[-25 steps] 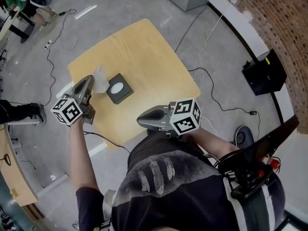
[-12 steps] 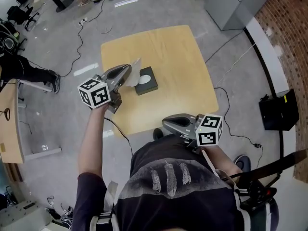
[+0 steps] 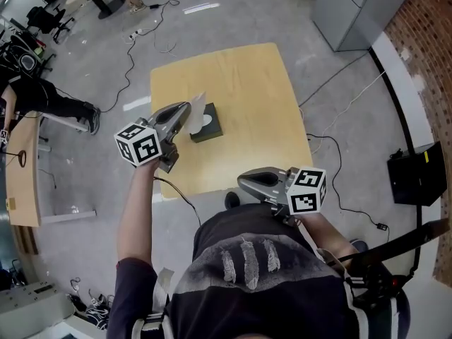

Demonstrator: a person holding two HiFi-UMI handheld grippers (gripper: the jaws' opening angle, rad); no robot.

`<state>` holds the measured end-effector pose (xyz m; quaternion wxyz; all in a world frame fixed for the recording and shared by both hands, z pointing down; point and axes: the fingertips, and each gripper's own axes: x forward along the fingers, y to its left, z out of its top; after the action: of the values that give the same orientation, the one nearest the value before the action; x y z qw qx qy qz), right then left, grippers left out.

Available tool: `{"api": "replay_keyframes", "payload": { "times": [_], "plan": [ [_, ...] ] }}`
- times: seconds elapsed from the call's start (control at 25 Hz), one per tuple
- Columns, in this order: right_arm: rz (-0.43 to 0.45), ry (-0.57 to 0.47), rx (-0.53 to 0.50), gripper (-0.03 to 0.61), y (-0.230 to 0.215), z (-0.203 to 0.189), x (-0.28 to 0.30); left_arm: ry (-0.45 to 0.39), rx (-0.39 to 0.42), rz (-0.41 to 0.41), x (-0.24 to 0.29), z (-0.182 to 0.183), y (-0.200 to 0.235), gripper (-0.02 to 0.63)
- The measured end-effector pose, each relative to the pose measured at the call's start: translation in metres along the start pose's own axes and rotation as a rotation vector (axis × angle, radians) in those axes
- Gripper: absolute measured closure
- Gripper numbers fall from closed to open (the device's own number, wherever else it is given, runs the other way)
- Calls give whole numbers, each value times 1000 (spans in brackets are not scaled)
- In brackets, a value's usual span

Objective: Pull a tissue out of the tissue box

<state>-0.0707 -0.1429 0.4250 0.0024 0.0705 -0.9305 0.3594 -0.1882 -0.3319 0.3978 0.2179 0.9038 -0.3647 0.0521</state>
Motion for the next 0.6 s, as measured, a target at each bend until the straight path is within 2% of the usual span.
{"api": "replay_keyframes", "payload": {
  "times": [0.32, 0.6],
  "plan": [
    [68, -21, 25, 580, -2, 1, -34, 28, 9, 95, 7, -14, -21, 612],
    [120, -25, 55, 580, 0, -3, -56, 13, 27, 184, 4, -21, -41, 612]
  ]
}}
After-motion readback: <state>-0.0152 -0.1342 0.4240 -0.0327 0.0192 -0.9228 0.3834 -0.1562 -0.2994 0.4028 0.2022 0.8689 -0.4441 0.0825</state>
